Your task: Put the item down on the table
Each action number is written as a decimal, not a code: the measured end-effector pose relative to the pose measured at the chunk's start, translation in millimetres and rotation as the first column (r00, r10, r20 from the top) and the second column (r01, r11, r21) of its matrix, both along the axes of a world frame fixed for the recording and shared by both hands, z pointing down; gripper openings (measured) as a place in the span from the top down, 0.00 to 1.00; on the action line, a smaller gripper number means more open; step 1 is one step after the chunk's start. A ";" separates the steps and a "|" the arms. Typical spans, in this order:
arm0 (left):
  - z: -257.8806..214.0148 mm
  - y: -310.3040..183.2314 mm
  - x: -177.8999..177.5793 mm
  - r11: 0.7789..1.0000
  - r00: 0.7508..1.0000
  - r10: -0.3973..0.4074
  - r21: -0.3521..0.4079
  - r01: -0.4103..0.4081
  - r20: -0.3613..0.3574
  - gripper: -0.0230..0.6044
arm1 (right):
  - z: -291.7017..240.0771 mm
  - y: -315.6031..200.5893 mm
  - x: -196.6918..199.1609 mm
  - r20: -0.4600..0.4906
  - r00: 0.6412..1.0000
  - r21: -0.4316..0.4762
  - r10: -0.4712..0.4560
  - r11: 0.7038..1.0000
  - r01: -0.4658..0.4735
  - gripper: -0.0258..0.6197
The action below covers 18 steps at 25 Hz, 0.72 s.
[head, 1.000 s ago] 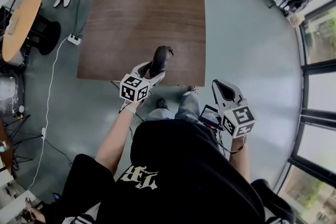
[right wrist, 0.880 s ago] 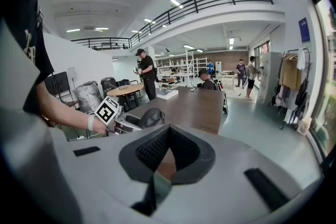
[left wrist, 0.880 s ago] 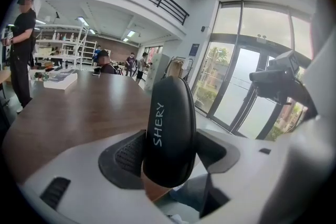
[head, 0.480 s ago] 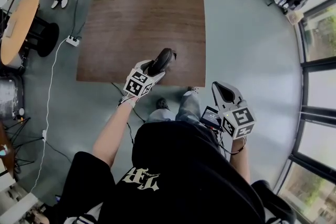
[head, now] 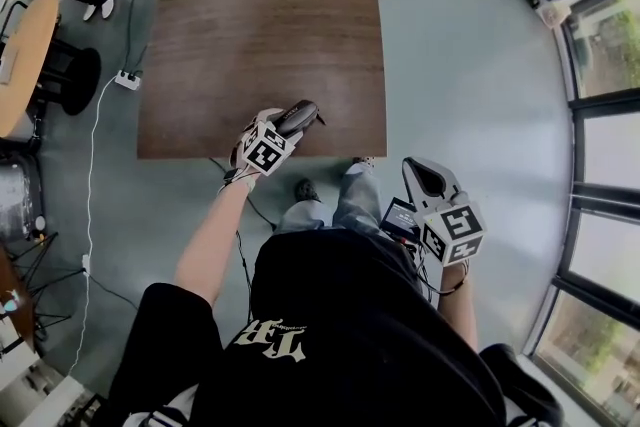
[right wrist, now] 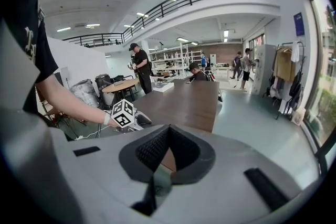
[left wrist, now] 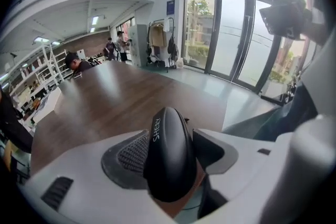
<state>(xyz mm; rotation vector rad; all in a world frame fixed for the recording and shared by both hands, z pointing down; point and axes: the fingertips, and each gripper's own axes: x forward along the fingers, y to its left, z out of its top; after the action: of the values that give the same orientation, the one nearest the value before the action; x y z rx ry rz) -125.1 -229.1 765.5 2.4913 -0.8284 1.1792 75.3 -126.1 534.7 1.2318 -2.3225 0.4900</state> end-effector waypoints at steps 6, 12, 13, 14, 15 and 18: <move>24.4 2.3 1.7 0.996 0.990 0.088 0.009 -0.090 0.109 0.54 | 7.3 5.1 9.4 -0.011 1.000 -0.030 0.025 0.999 -0.026 0.98; 42.7 -2.4 -1.1 0.981 0.954 0.164 0.061 -0.185 0.252 0.56 | 12.0 8.8 13.0 -0.018 0.999 -0.044 0.036 0.998 -0.037 0.98; 43.6 -4.4 -0.8 0.977 0.945 0.170 0.079 -0.199 0.281 0.56 | 13.0 9.8 14.4 -0.019 0.999 -0.047 0.037 0.998 -0.038 0.98; 44.3 -6.0 -0.4 0.972 0.934 0.175 0.099 -0.215 0.312 0.56 | 14.1 11.1 16.0 -0.019 0.999 -0.050 0.039 0.998 -0.040 0.98; 44.9 -6.8 0.3 0.966 0.923 0.179 0.115 -0.230 0.341 0.56 | 15.4 12.7 17.5 -0.019 0.999 -0.055 0.042 0.998 -0.043 0.98; 46.8 -4.0 2.5 0.956 0.903 0.181 0.145 -0.254 0.391 0.56 | 18.1 17.1 19.6 -0.021 0.998 -0.064 0.051 0.997 -0.052 0.98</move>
<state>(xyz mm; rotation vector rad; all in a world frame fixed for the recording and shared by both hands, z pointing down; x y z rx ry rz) -122.6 -233.1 812.3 2.6064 -0.7978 1.7732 94.9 -108.9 552.8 1.2628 -2.2457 0.5644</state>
